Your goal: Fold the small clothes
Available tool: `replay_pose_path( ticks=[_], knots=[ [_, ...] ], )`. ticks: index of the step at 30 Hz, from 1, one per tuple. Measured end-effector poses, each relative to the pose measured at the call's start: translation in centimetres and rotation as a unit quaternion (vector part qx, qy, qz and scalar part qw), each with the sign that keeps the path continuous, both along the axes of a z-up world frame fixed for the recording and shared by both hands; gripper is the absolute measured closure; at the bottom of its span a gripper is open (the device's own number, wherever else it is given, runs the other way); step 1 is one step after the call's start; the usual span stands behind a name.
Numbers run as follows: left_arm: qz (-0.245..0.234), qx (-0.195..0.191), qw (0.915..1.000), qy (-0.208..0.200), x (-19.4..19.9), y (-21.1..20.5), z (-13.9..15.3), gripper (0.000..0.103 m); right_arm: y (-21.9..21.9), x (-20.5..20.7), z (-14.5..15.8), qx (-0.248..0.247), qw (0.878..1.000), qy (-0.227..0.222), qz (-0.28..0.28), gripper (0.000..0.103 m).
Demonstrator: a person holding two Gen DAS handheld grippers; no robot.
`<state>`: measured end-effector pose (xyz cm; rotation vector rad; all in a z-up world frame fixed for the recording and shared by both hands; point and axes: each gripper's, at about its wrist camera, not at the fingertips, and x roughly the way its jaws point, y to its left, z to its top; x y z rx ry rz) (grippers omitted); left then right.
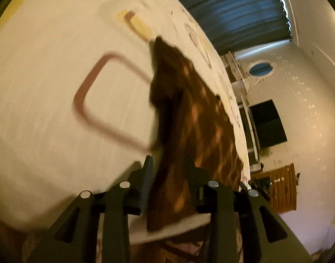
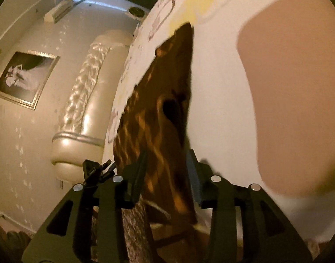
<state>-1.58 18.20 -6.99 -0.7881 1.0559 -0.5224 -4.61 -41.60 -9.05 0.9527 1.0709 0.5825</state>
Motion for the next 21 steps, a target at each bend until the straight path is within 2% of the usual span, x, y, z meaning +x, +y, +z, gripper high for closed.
replay_pose_path(
  ticks=[4, 8, 16, 21],
  knots=[
    [-0.014, -0.004, 0.9998, 0.014, -1.8, -0.3, -1.0, 0.07, 0.6, -1.9, -0.9, -0.005, 0.999, 0.016, 0.029, 0.062],
    [-0.017, -0.02, 0.9995, 0.018, -2.1, -0.6, -1.4, 0.062, 1.1, -2.8, -1.5, 0.01, 0.999, 0.02, 0.041, 0.06],
    [-0.027, -0.043, 0.9985, 0.019, -2.5, -2.2, -2.2, 0.061, 3.4, -2.2, -1.9, 0.03, 0.997, 0.023, 0.065, 0.058],
    [-0.026, -0.036, 0.9989, 0.014, -2.6, -2.5, -2.2, 0.062, 4.4, -2.2, -2.1, 0.04, 0.996, 0.022, 0.072, 0.058]
  ],
)
